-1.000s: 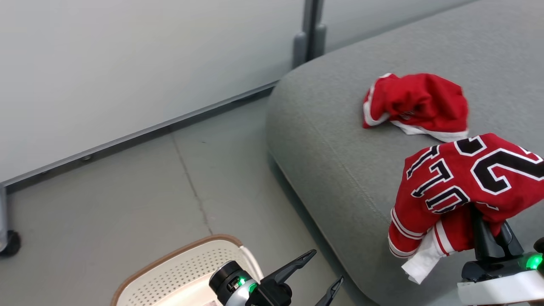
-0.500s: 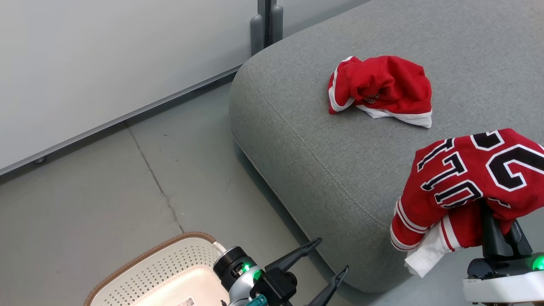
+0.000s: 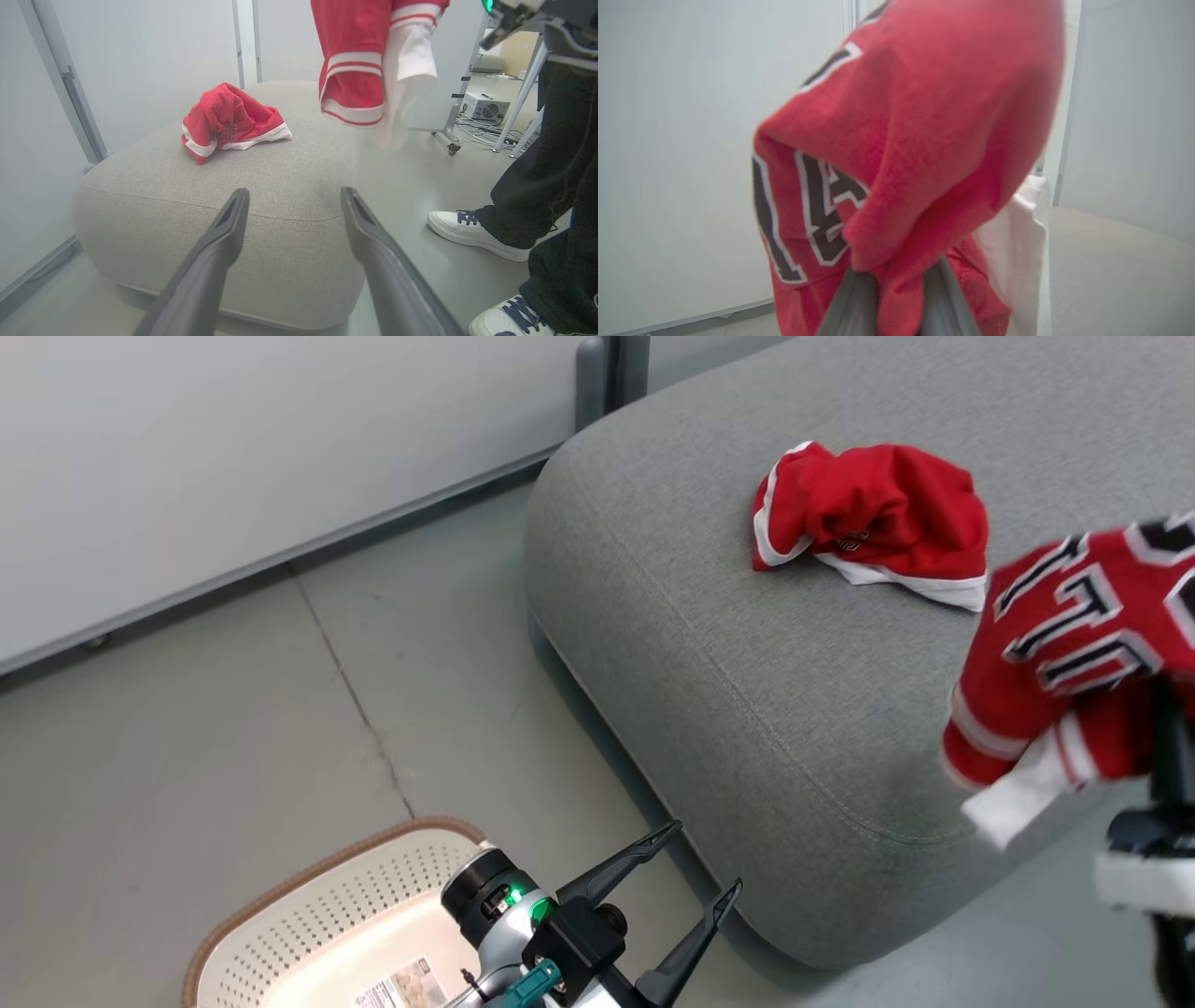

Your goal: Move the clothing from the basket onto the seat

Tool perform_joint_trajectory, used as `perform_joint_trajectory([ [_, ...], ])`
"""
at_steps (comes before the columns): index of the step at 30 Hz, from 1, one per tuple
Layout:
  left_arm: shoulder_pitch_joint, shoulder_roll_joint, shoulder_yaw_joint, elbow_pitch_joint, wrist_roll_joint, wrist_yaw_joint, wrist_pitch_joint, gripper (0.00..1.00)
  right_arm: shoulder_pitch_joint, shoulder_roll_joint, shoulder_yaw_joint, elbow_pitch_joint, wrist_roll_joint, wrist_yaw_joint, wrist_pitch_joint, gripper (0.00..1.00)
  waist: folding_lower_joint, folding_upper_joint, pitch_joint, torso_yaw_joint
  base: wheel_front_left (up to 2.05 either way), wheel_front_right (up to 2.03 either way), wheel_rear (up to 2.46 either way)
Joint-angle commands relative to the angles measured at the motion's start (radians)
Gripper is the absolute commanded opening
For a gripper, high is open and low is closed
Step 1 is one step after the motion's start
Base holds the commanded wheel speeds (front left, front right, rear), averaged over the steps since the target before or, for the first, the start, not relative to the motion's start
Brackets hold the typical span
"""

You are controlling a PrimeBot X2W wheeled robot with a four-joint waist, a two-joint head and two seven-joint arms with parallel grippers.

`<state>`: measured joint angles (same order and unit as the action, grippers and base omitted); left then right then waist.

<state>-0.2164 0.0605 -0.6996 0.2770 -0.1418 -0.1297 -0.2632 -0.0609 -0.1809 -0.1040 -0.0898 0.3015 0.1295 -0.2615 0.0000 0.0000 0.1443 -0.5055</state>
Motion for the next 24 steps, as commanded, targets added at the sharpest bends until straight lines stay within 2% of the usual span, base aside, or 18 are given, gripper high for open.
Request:
perform_joint_trajectory([
  [1,-0.020,0.013,0.002,-0.002,0.008,-0.001,-0.001,1.00,-0.023,-0.009,-0.007,-0.010,0.005,0.002,-0.006,0.00,0.0000,0.0000,0.026,0.014,0.00,0.00,0.00],
  [6,-0.058,0.053,-0.024,-0.005,0.018,-0.001,-0.001,1.00,-0.188,-0.073,-0.050,-0.025,0.009,0.002,-0.006,0.00,0.0000,0.0000,0.118,0.035,0.00,0.00,0.00],
  [10,-0.097,0.096,-0.053,-0.005,0.020,-0.001,-0.001,1.00,-0.340,-0.122,-0.089,0.021,0.028,0.002,-0.006,0.00,0.0000,0.0000,0.197,0.051,0.00,0.00,0.00],
  [18,-0.183,0.171,-0.105,-0.032,0.046,-0.001,-0.001,1.00,-0.588,-0.205,-0.179,0.214,0.072,0.002,-0.006,0.00,0.0000,0.0000,0.343,0.109,0.00,0.00,0.00],
  [24,-0.215,0.201,-0.116,-0.061,0.062,-0.001,-0.001,1.00,-0.708,-0.246,-0.225,0.392,0.041,0.001,-0.006,0.00,0.0000,0.0000,0.420,0.155,0.00,0.00,0.00],
])
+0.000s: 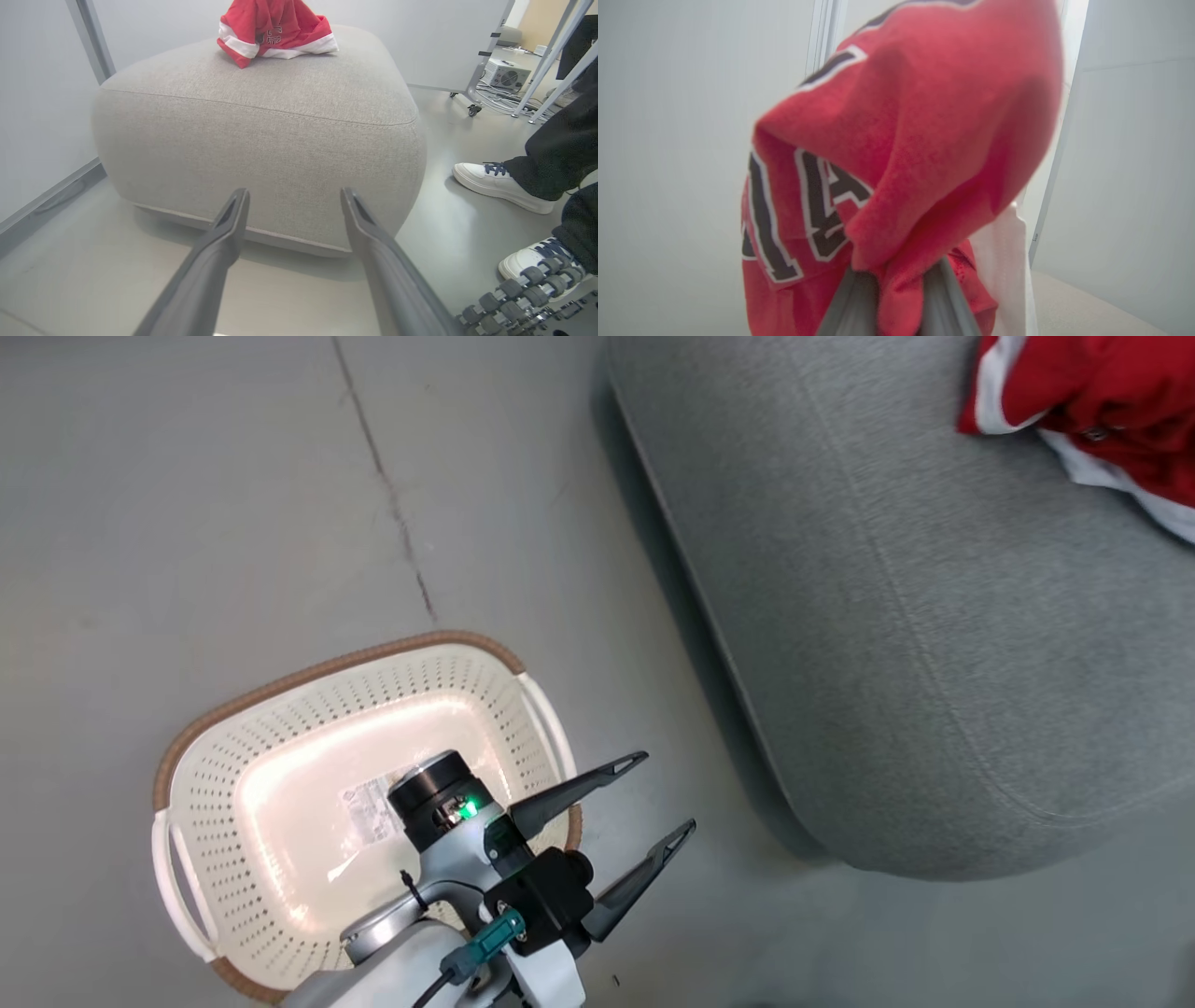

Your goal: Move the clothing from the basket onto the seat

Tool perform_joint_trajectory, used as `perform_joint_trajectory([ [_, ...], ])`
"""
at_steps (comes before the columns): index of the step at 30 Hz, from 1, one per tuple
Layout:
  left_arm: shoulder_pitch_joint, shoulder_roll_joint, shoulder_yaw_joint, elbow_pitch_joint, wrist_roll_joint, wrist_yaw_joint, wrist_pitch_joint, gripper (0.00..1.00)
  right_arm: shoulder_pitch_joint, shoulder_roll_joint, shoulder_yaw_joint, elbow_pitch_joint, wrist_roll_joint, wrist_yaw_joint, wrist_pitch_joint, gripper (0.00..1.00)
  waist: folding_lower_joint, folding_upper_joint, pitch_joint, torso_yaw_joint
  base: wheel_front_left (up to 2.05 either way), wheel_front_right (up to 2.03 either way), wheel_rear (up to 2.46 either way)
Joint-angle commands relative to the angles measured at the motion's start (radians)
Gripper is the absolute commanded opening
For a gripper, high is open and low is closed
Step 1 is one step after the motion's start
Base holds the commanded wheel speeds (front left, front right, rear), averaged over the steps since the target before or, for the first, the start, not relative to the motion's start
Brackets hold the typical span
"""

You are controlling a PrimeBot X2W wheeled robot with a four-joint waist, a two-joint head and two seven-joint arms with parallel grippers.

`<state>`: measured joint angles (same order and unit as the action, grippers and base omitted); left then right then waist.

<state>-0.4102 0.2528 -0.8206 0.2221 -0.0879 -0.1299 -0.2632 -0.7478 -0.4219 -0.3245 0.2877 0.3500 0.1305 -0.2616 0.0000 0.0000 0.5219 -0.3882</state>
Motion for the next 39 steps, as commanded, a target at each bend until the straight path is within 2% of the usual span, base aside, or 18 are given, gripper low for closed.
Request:
perform_joint_trajectory([
  [1,-0.022,0.012,0.005,-0.008,0.010,-0.001,-0.001,1.00,-0.036,-0.011,-0.002,0.041,-0.013,0.000,-0.006,0.00,0.0000,0.0000,0.052,0.044,0.00,0.00,0.00],
  [6,-0.049,0.036,-0.006,-0.024,0.053,0.004,-0.001,1.00,-0.113,-0.027,0.017,0.169,-0.040,0.000,-0.006,0.00,0.0000,0.0000,0.096,0.060,0.00,0.00,0.00],
  [14,-0.075,0.032,0.007,-0.041,0.049,0.013,-0.001,1.00,-0.189,-0.060,0.048,0.443,-0.074,0.000,-0.006,0.00,0.0000,0.0000,0.148,0.086,0.00,0.00,0.00],
  [24,-0.096,0.022,0.019,-0.048,0.042,0.017,-0.001,1.00,-0.187,-0.070,0.216,0.726,0.014,0.000,-0.005,0.00,0.0000,0.0000,0.149,0.109,0.00,0.00,0.00],
  [27,-0.095,0.022,0.020,-0.047,0.041,0.016,-0.001,1.00,-0.204,-0.079,0.250,0.764,0.049,0.000,-0.006,0.00,0.0000,0.0000,0.150,0.110,0.00,0.00,0.00],
  [28,-0.095,0.022,0.019,-0.048,0.043,0.016,-0.001,1.00,-0.208,-0.081,0.255,0.774,0.059,0.000,-0.005,0.11,0.0000,0.0000,0.149,0.111,0.00,0.00,0.00],
  [29,-0.095,0.022,0.020,-0.049,0.044,0.016,-0.001,1.00,-0.212,-0.083,0.260,0.780,0.068,0.000,-0.006,0.41,0.0000,0.0000,0.149,0.112,0.00,0.00,0.00],
  [30,-0.093,0.022,0.023,-0.050,0.043,0.021,-0.001,1.00,-0.215,-0.083,0.263,0.786,0.081,0.000,-0.005,0.90,0.0000,0.0000,0.148,0.113,0.00,0.00,0.00],
  [31,-0.089,0.021,0.026,-0.049,0.041,0.025,-0.001,1.00,-0.219,-0.081,0.267,0.797,0.098,0.000,-0.006,1.00,0.0000,0.0000,0.146,0.113,0.00,0.00,0.00],
  [39,-0.065,-0.005,0.012,-0.038,0.035,0.022,-0.001,1.00,-0.203,-0.088,0.294,0.772,0.172,0.000,-0.006,1.00,0.0000,0.0000,0.082,0.109,0.00,0.00,0.00],
])
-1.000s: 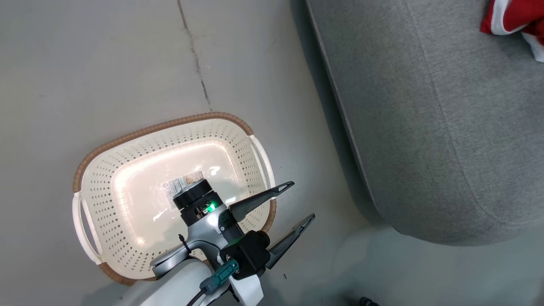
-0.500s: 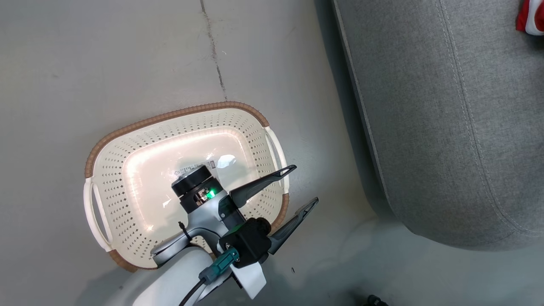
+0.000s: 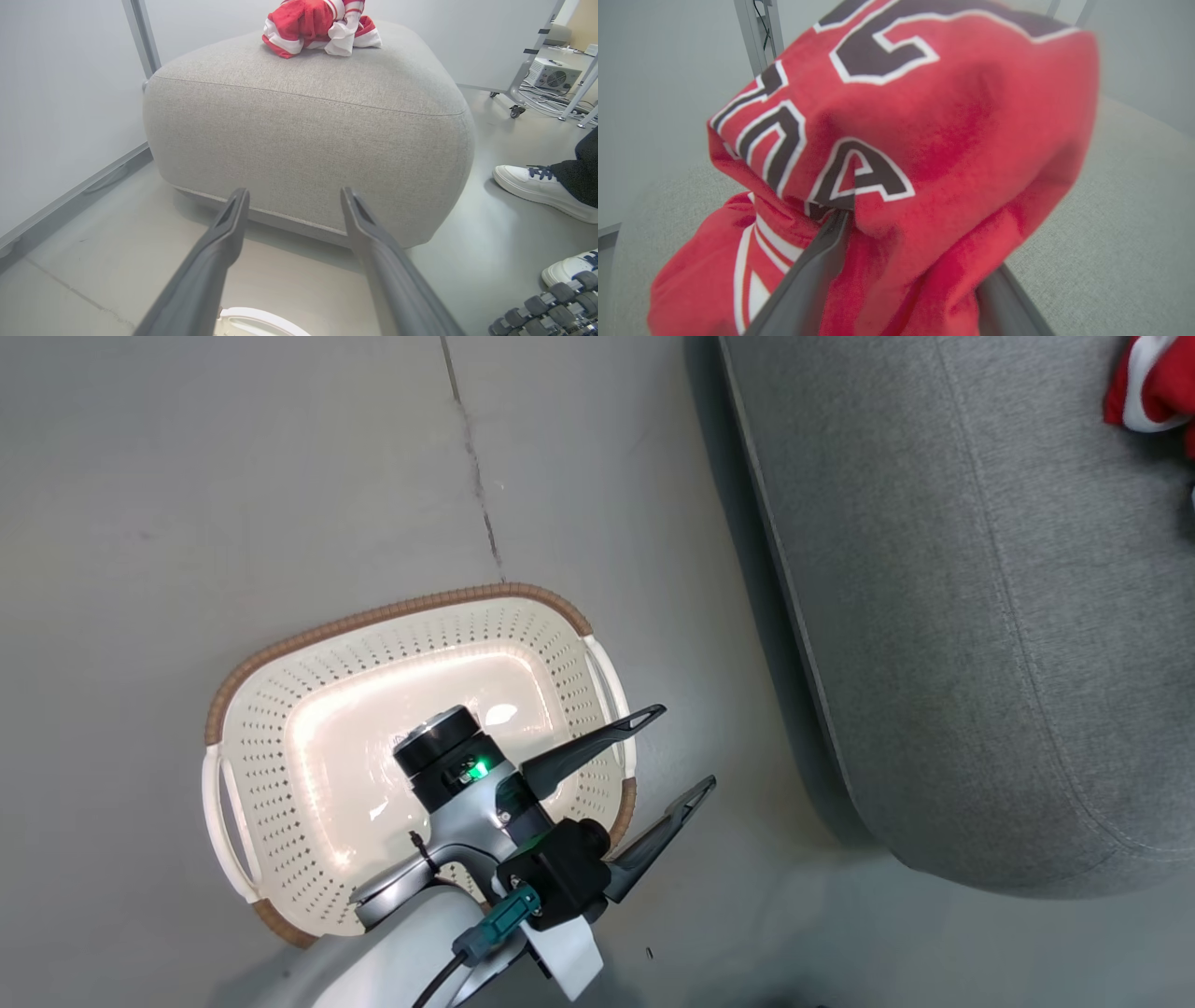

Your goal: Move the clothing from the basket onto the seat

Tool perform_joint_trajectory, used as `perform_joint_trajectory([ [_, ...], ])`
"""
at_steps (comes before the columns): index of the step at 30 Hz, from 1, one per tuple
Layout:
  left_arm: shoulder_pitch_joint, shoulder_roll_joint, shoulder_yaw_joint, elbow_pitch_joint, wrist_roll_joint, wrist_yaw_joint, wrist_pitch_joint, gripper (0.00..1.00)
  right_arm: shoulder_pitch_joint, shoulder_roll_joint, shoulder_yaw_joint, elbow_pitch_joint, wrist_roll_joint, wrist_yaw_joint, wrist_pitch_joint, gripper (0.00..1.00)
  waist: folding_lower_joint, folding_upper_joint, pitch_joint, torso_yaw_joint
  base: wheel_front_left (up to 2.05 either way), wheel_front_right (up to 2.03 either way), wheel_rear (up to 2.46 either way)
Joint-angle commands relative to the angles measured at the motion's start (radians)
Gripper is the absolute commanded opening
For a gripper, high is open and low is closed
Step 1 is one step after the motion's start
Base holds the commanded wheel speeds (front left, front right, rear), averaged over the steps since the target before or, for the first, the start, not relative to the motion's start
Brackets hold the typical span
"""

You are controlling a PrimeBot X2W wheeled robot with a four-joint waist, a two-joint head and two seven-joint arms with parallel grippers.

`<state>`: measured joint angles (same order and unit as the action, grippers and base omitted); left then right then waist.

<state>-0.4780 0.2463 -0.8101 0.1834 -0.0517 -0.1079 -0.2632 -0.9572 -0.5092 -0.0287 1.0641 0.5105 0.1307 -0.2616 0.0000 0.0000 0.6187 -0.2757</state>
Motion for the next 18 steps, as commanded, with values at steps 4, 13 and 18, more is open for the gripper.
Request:
perform_joint_trajectory([
  [4,0.014,-0.022,-0.005,0.007,-0.011,-0.004,-0.001,1.00,0.044,-0.018,0.035,-0.048,0.006,0.000,-0.006,1.00,0.0000,0.0000,-0.075,-0.010,0.00,0.00,0.00],
  [13,0.051,-0.085,0.005,0.009,-0.034,-0.007,-0.001,1.00,0.153,-0.047,0.120,-0.226,-0.061,0.000,-0.006,1.00,0.0000,0.0000,-0.231,-0.026,0.00,0.00,0.00],
  [18,0.085,-0.120,0.015,0.005,-0.041,-0.011,-0.001,1.00,0.197,-0.069,0.141,-0.342,-0.079,0.000,-0.005,1.00,0.0000,0.0000,-0.311,-0.022,0.00,0.00,0.00],
])
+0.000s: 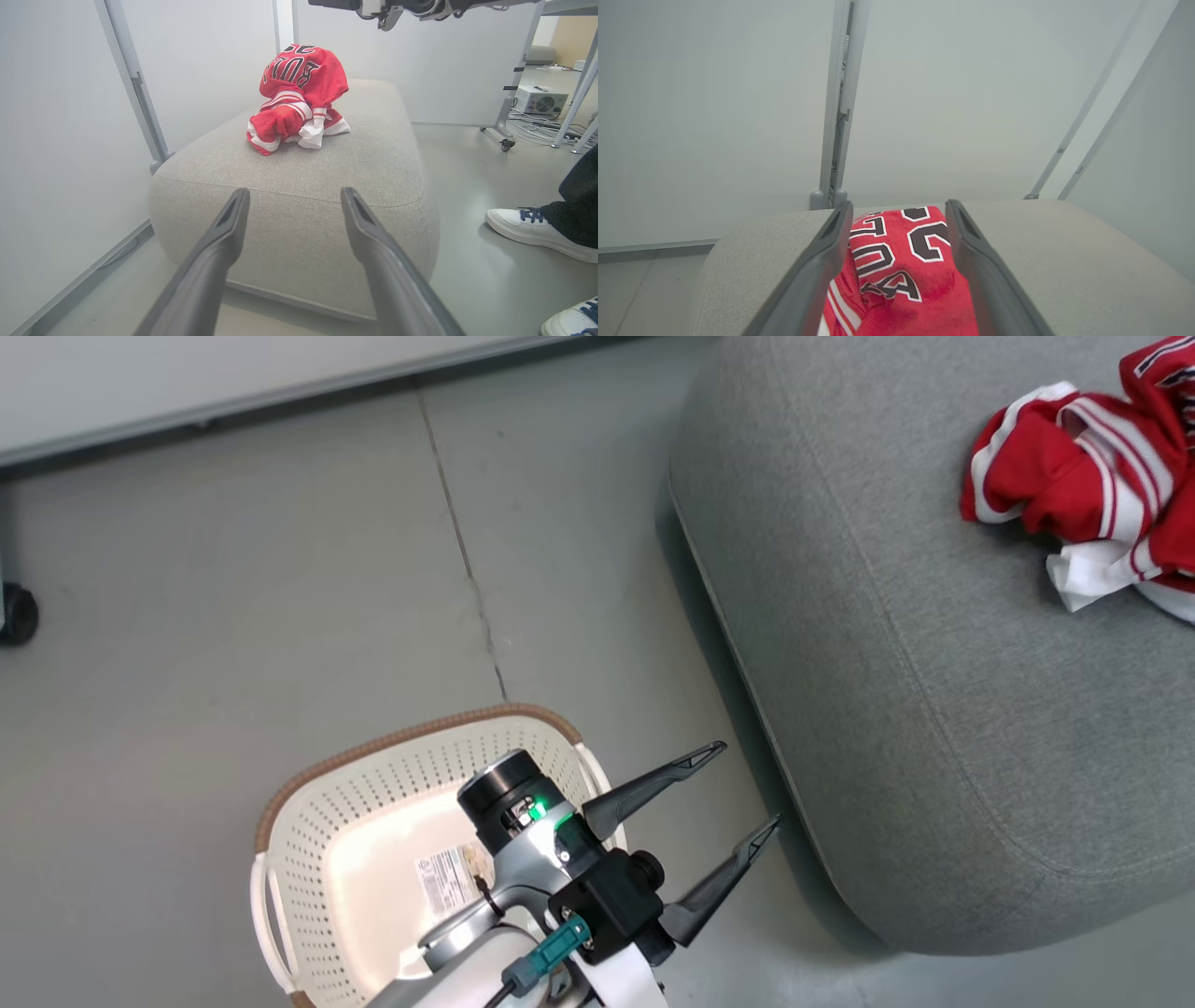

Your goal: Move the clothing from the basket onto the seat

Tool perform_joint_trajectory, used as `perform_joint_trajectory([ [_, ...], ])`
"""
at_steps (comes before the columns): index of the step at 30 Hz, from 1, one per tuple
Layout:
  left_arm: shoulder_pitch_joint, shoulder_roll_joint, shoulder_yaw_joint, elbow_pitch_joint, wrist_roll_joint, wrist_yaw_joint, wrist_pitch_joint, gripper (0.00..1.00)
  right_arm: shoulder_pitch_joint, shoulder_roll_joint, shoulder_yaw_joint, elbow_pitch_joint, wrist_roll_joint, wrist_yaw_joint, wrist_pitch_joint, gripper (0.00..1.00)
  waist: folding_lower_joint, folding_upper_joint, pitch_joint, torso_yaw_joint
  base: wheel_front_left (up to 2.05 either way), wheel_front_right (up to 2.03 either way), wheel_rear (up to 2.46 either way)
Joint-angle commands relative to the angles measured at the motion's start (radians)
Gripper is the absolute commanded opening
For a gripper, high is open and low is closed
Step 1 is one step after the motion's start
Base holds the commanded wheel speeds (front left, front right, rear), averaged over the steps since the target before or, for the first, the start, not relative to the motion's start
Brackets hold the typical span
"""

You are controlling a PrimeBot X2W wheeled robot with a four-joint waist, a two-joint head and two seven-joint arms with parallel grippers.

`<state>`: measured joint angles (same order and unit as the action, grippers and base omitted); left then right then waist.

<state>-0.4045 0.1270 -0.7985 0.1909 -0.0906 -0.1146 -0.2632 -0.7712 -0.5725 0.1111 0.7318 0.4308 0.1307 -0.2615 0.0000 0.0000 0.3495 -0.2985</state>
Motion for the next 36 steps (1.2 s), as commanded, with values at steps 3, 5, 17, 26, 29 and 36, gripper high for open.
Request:
perform_joint_trajectory([
  [3,0.033,-0.016,0.015,-0.005,-0.008,-0.004,-0.001,1.00,0.046,-0.020,0.007,-0.112,-0.006,0.000,-0.006,1.00,0.0000,0.0000,-0.088,0.008,0.00,0.00,0.00],
  [5,0.046,-0.028,0.025,-0.010,-0.007,-0.004,-0.001,1.00,0.066,-0.026,0.005,-0.186,-0.015,0.000,-0.006,1.00,0.0000,0.0000,-0.112,0.014,0.00,0.00,0.00],
  [17,0.126,-0.062,0.086,-0.029,-0.019,-0.005,-0.001,1.00,0.210,0.058,-0.062,-0.562,-0.073,0.000,-0.003,1.00,0.0000,0.0000,-0.235,0.060,0.00,0.00,0.00],
  [26,0.178,-0.073,0.133,-0.039,-0.019,0.002,-0.001,1.00,0.363,0.196,-0.158,-0.830,-0.163,0.000,-0.003,1.00,0.0000,0.0000,-0.300,0.118,0.00,0.00,0.00],
  [29,0.196,-0.074,0.144,-0.040,-0.020,0.005,-0.001,1.00,0.419,0.235,-0.152,-0.851,-0.171,0.000,-0.003,1.00,0.0000,0.0000,-0.318,0.140,0.00,0.00,0.00],
  [36,0.225,-0.074,0.168,-0.038,-0.029,0.009,-0.001,1.00,0.534,0.287,-0.092,-0.824,-0.178,0.000,-0.003,1.00,0.0000,0.0000,-0.337,0.190,0.00,0.00,0.00],
])
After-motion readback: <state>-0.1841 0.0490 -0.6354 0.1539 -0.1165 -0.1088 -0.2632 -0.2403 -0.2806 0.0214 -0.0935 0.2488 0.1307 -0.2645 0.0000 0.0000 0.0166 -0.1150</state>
